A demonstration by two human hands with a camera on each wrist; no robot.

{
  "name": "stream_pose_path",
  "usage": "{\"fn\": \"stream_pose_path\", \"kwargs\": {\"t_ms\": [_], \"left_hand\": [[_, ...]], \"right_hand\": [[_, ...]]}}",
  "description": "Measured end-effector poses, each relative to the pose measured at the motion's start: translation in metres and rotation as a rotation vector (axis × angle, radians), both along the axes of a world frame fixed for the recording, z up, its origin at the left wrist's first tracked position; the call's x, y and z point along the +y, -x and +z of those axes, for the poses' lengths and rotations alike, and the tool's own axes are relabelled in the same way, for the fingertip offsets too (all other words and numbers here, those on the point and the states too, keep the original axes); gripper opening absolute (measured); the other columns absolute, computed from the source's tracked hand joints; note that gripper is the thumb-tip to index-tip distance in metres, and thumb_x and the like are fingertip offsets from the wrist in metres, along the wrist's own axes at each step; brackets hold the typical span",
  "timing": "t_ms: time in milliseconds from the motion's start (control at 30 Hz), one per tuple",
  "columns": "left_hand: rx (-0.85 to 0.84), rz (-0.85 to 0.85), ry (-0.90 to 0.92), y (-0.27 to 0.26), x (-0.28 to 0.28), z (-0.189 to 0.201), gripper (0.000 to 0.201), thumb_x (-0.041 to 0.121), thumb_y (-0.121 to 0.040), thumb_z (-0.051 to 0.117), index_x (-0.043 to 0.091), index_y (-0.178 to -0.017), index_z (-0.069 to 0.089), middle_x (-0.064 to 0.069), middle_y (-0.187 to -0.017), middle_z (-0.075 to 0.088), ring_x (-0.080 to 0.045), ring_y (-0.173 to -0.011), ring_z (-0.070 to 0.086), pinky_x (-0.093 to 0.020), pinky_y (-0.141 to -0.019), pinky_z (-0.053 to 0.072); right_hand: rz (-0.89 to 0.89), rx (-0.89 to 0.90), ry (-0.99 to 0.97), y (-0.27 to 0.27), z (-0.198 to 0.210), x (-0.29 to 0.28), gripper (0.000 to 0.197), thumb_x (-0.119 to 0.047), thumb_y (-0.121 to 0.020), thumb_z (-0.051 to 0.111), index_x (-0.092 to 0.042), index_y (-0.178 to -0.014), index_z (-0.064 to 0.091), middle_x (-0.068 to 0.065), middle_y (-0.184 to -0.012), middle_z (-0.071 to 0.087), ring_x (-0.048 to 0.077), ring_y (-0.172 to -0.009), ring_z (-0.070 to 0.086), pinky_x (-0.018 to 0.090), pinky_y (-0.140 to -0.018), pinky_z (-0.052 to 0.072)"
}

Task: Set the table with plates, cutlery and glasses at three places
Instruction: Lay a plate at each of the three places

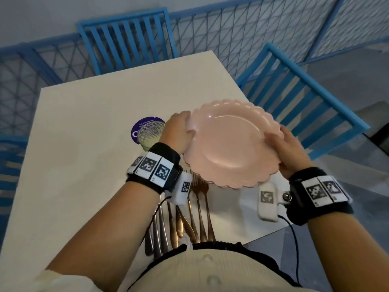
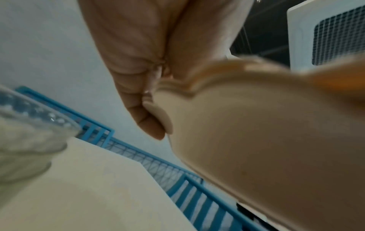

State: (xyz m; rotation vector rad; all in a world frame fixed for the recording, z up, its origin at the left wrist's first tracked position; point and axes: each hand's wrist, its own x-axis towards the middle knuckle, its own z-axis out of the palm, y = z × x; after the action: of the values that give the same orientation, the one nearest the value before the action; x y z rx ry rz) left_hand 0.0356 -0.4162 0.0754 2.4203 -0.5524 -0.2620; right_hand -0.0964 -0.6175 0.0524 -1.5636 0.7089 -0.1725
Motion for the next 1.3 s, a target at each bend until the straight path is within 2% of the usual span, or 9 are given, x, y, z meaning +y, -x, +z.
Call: {"fn": "stream_pose_path", "kwargs": {"t_ms": [167, 333, 500, 667, 800, 900, 1033, 1200, 1300], "left_hand": [[-0.019, 0.233, 0.135, -0.013, 0.052, 0.015, 0.043, 0.01, -0.083, 0.063, 0.009, -0.125, 0.056, -0.007, -0.123, 0.063, -0.022, -0.112, 0.058, -0.023, -0.092, 0.041], [-0.052, 0.396, 0.183, -0.018, 0.106, 0.014, 0.044, 0.017, -0.077, 0.072, 0.008, -0.116, 0.054, 0.002, -0.1, 0.055, -0.014, -0.09, 0.05, -0.022, -0.077, 0.037], [-0.052, 0.595, 0.24, -0.023, 0.158, 0.004, 0.038, 0.012, -0.081, 0.064, 0.003, -0.115, 0.051, 0.001, -0.095, 0.051, -0.015, -0.086, 0.048, -0.016, -0.065, 0.034], [0.019, 0.795, 0.309, -0.027, 0.212, -0.007, 0.04, 0.01, -0.086, 0.055, -0.002, -0.122, 0.044, -0.006, -0.1, 0.053, -0.019, -0.089, 0.05, -0.026, -0.075, 0.039], [0.119, 0.911, 0.374, -0.035, 0.254, -0.02, 0.038, 0.013, -0.087, 0.046, -0.009, -0.118, 0.051, -0.027, -0.113, 0.061, -0.039, -0.102, 0.059, -0.04, -0.078, 0.048], [0.127, 1.068, 0.462, -0.042, 0.287, -0.027, 0.036, 0.012, -0.089, 0.04, -0.007, -0.117, 0.052, -0.025, -0.111, 0.061, -0.036, -0.104, 0.059, -0.038, -0.084, 0.047], [0.095, 1.3, 0.584, -0.047, 0.331, -0.037, 0.035, 0.004, -0.093, 0.036, -0.008, -0.124, 0.048, -0.023, -0.12, 0.057, -0.032, -0.112, 0.056, -0.041, -0.097, 0.044], [0.117, 1.48, 0.703, -0.054, 0.367, -0.065, 0.039, 0.002, -0.093, 0.034, 0.0, -0.13, 0.047, -0.017, -0.129, 0.056, -0.031, -0.118, 0.055, -0.043, -0.1, 0.047], [0.2, 1.483, 0.689, -0.059, 0.37, -0.081, 0.038, 0.002, -0.092, 0.037, 0.0, -0.129, 0.048, -0.017, -0.129, 0.056, -0.031, -0.117, 0.056, -0.045, -0.1, 0.047]], "right_hand": [[0.108, -0.143, -0.437, -0.025, 0.012, 0.03, 0.023, -0.021, -0.098, 0.038, -0.019, -0.111, 0.056, -0.002, -0.092, 0.07, 0.008, -0.075, 0.07, 0.022, -0.059, 0.058], [0.192, -0.209, -0.362, -0.06, 0.013, 0.08, 0.04, -0.015, -0.098, 0.035, -0.011, -0.137, 0.042, 0.016, -0.127, 0.058, 0.026, -0.108, 0.058, 0.037, -0.086, 0.053], [0.354, -0.2, -0.391, -0.084, 0.015, 0.132, 0.035, -0.03, -0.099, 0.037, -0.016, -0.128, 0.05, 0.006, -0.114, 0.066, 0.014, -0.096, 0.068, 0.025, -0.075, 0.057], [0.443, -0.169, -0.414, -0.102, 0.015, 0.179, 0.041, -0.033, -0.098, 0.04, -0.009, -0.129, 0.052, 0.012, -0.112, 0.068, 0.017, -0.095, 0.069, 0.026, -0.074, 0.057], [0.437, -0.151, -0.326, -0.116, 0.009, 0.215, 0.026, -0.016, -0.094, 0.047, -0.004, -0.111, 0.061, 0.017, -0.097, 0.069, 0.026, -0.085, 0.066, 0.034, -0.071, 0.054], [0.397, -0.152, -0.254, -0.124, 0.006, 0.232, 0.03, -0.007, -0.091, 0.04, -0.001, -0.115, 0.058, 0.011, -0.09, 0.067, 0.017, -0.073, 0.064, 0.023, -0.054, 0.05], [0.296, -0.137, -0.262, -0.136, 0.0, 0.241, 0.039, -0.013, -0.094, 0.038, -0.008, -0.13, 0.05, 0.012, -0.115, 0.064, 0.025, -0.097, 0.062, 0.028, -0.065, 0.056], [0.178, -0.16, -0.249, -0.149, 0.004, 0.248, 0.036, -0.011, -0.095, 0.036, -0.008, -0.128, 0.048, 0.001, -0.097, 0.058, 0.001, -0.074, 0.06, 0.009, -0.044, 0.046], [0.116, -0.18, -0.247, -0.157, 0.004, 0.253, 0.043, -0.017, -0.091, 0.044, -0.009, -0.133, 0.046, -0.004, -0.088, 0.056, 0.013, -0.077, 0.056, 0.008, -0.04, 0.045]]}}
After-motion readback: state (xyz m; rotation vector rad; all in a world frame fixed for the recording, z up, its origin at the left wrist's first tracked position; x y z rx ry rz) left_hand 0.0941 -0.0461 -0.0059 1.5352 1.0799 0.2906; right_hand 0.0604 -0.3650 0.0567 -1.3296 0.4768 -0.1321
